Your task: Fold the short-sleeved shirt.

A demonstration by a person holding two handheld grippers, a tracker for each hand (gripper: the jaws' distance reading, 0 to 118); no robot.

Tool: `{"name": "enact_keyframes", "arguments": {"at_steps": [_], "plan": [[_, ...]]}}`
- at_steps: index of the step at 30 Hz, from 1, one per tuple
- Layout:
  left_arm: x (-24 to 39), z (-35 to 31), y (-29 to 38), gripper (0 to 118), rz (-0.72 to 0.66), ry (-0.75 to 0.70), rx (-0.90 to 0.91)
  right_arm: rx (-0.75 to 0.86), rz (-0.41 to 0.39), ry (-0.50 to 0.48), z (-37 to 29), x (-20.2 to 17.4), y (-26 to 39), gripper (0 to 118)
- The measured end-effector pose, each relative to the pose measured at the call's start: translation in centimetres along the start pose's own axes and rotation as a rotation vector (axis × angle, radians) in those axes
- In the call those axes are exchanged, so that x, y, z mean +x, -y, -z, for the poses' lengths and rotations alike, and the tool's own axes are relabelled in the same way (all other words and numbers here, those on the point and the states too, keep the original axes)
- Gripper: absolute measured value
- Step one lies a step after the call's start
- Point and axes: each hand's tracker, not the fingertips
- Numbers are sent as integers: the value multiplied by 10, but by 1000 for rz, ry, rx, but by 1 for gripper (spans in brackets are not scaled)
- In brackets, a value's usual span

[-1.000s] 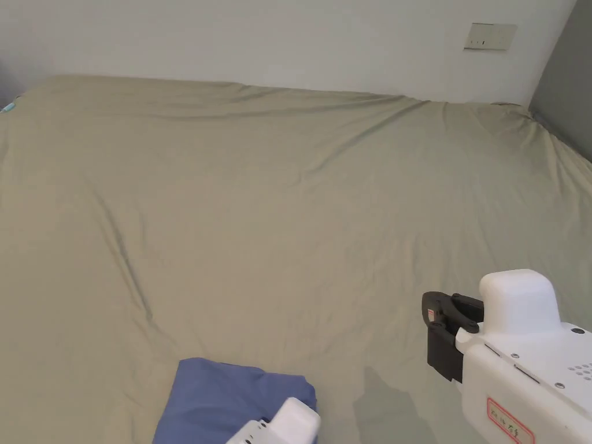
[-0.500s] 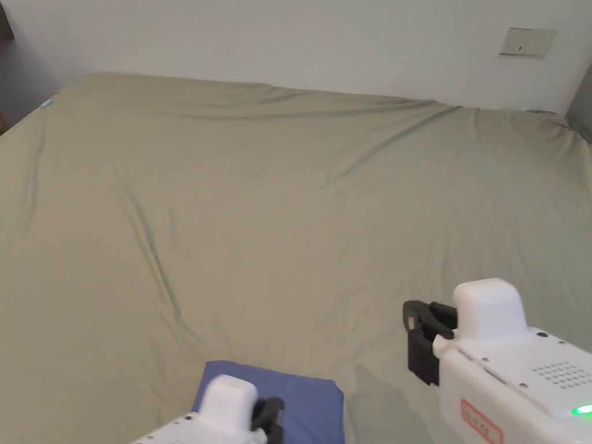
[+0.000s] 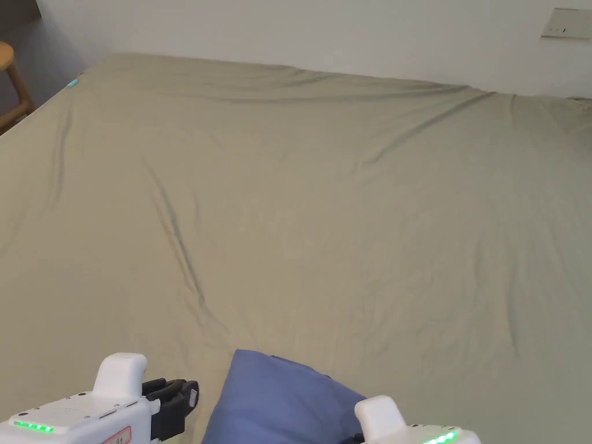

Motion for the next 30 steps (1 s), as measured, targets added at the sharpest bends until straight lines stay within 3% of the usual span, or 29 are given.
{"name": "enact_keyframes", "arguments": {"at_steps": [2,4,6,12,14,15,16,17,18,19,20,21,25,30], "plan": [[-7,8,-5,67,-35,95,-64,-16,35,-36,3,9,-3,1],[-14,20,-9,109,-105,184,-112,-7,19,-34,4,10,-2,1],[-23,41,-12,118,-197,299,-182,3,-1,-30,3,8,0,1],[-44,109,-1,118,-482,491,-370,38,28,-53,2,12,8,1],[-43,122,4,117,-614,701,-371,48,45,-66,2,14,11,1],[-37,129,9,113,-687,758,-389,51,53,-70,2,15,12,1],[-31,135,14,103,-702,716,-416,53,62,-72,3,15,12,1],[-21,136,16,86,-598,598,-435,55,75,-75,3,16,13,1],[-15,131,12,49,-432,489,-423,56,79,-75,3,16,13,1],[-12,130,11,28,-336,403,-427,57,80,-75,3,16,12,1],[-12,126,10,28,-437,501,-413,54,75,-72,1,12,12,1],[-10,123,6,28,-451,459,-421,60,58,-65,-2,10,12,1],[17,108,-5,28,-260,304,-403,82,-47,27,-12,-4,3,1],[50,85,-14,28,-85,137,-377,298,-48,76,-76,-4,-22,1]]}}
